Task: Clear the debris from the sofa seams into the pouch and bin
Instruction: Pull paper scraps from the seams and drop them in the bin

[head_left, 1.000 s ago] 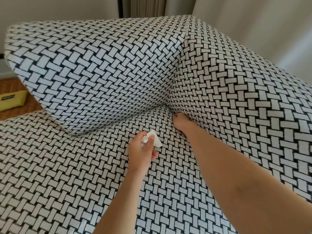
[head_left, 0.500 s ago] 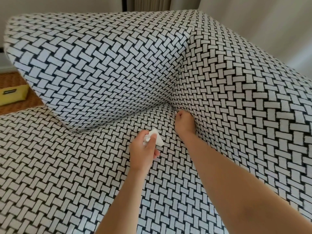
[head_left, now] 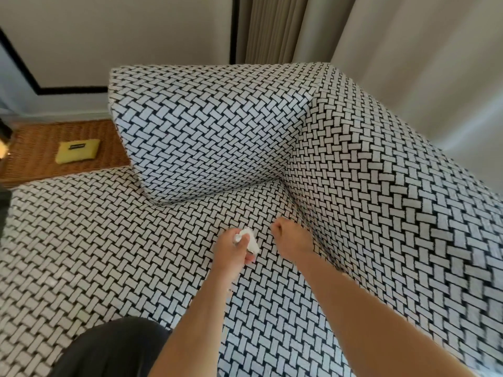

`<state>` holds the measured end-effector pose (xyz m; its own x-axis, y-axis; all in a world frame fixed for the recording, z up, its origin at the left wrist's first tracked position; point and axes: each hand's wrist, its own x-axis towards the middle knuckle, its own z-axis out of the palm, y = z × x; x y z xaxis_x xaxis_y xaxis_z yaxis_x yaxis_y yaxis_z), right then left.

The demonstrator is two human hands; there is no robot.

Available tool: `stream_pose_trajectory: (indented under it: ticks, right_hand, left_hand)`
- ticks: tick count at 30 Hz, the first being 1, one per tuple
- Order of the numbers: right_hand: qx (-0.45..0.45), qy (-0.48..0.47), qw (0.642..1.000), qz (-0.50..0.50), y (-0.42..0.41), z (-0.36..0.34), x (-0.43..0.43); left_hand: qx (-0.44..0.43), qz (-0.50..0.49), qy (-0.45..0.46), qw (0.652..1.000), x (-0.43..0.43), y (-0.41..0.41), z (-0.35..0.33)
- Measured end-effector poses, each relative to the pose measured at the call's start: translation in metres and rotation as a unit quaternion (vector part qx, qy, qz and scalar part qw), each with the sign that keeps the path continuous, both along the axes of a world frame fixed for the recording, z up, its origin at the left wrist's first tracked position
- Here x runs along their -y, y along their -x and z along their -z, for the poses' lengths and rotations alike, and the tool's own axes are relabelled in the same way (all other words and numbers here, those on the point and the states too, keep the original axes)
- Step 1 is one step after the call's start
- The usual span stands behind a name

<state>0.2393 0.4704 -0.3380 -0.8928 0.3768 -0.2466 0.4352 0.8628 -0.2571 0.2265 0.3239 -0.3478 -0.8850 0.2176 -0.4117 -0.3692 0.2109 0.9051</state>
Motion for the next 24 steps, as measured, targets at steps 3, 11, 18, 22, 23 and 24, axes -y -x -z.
stream_pose_trajectory:
  ticks: [3, 11, 18, 22, 23, 24]
  right_hand:
    - [0.031, 0.093, 0.995, -0.020, -0.008, -0.010, 0.018]
    - [0.017, 0.352, 0.936, -0.020, -0.016, -0.051, 0.095]
    - [0.036, 0.369, 0.920, -0.128, -0.009, -0.077, 0.193]
    - [0.061, 0.346, 0.912, -0.211, -0.005, -0.082, 0.265]
    - [0.067, 0.331, 0.912, -0.232, -0.003, -0.082, 0.285]
    - [0.070, 0.313, 0.913, -0.251, -0.002, -0.081, 0.304]
  left_hand:
    - [0.011, 0.020, 0.067, 0.998, 0.026, -0.009, -0.015]
    - [-0.005, 0.025, 0.138, 0.990, 0.130, -0.006, -0.066]
    - [-0.013, -0.021, 0.205, 0.978, 0.237, -0.020, -0.078]
    - [-0.003, -0.081, 0.213, 0.974, 0.301, -0.030, -0.075]
    - [0.000, -0.100, 0.218, 0.971, 0.317, -0.032, -0.072]
    - [0.001, -0.116, 0.223, 0.968, 0.332, -0.035, -0.069]
